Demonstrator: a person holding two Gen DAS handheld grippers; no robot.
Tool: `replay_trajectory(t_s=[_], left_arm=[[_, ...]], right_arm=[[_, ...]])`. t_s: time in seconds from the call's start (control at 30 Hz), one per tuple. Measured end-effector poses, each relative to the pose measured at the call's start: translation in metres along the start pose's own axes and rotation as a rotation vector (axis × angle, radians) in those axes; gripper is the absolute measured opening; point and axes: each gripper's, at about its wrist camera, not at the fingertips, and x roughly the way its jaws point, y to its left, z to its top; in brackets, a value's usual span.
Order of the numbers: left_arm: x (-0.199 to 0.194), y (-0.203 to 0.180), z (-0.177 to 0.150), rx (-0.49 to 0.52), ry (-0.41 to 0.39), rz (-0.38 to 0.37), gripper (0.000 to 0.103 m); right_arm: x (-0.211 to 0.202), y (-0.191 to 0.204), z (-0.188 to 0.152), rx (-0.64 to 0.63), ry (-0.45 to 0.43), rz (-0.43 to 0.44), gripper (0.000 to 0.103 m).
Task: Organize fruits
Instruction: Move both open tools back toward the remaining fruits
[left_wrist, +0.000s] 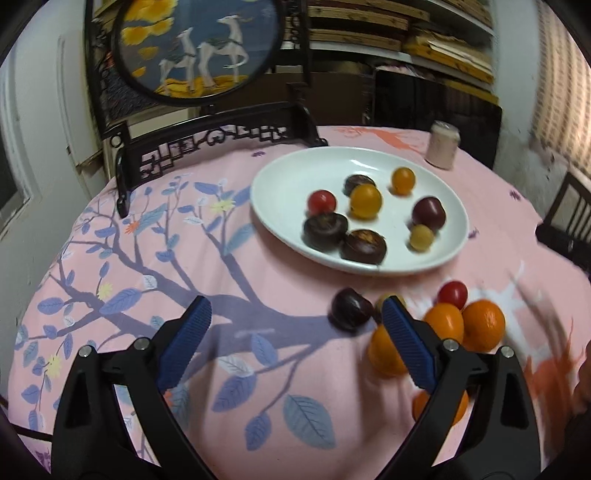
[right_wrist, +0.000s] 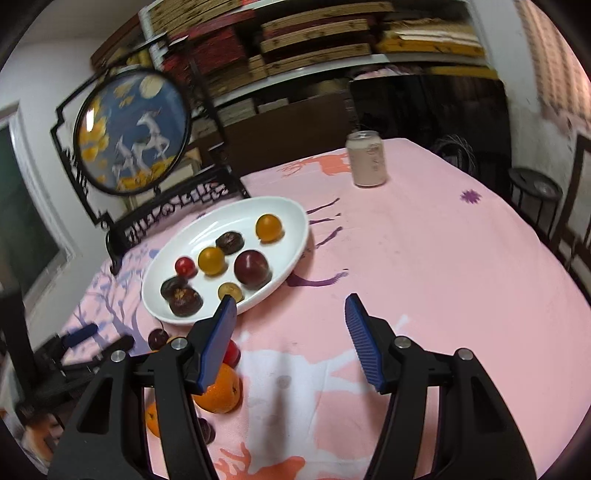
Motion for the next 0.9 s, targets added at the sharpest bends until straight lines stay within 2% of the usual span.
replay_trajectory(t_s=[0.2,0.37,0.5,0.6,0.67,0.77,0.8,0.9], left_arm=[[0.012,-0.006,0.000,0.019,0.027,-0.014,0.097],[0.025,-0.007,0.005,0.024,0.048,-0.018,0.097],[0.039,-0.007,0.010,0.041,0.082,0.008,0.097],[0.042,0.002,0.010,0.027,0.100,0.012,0.101],[0.037,0.011,0.008,0.008,0.104,0.010,0.101],[0.022,0.032,0.004,-0.050,0.081,0.124,0.101],[0.015,0.040,0.002,-0.081,0.066,0.134,0.101],[0.002,0.054,-0.001,-0.161,0.035,0.066,0.101]], right_arm=[[0.004,-0.011,0.002,0.065,0.036,0.028,0.061],[0.003,-0.007,0.002,0.045,0.033,0.030,0.061],[0.004,-0.006,0.001,0.046,0.043,0.036,0.061],[0.004,-0.007,0.001,0.047,0.046,0.037,0.061],[0.005,-0.007,0.001,0.047,0.046,0.036,0.061],[0.005,-0.009,0.000,0.053,0.045,0.037,0.061],[0.004,-0.009,0.000,0.056,0.041,0.040,0.061],[0.003,-0.007,0.000,0.051,0.039,0.047,0.061]])
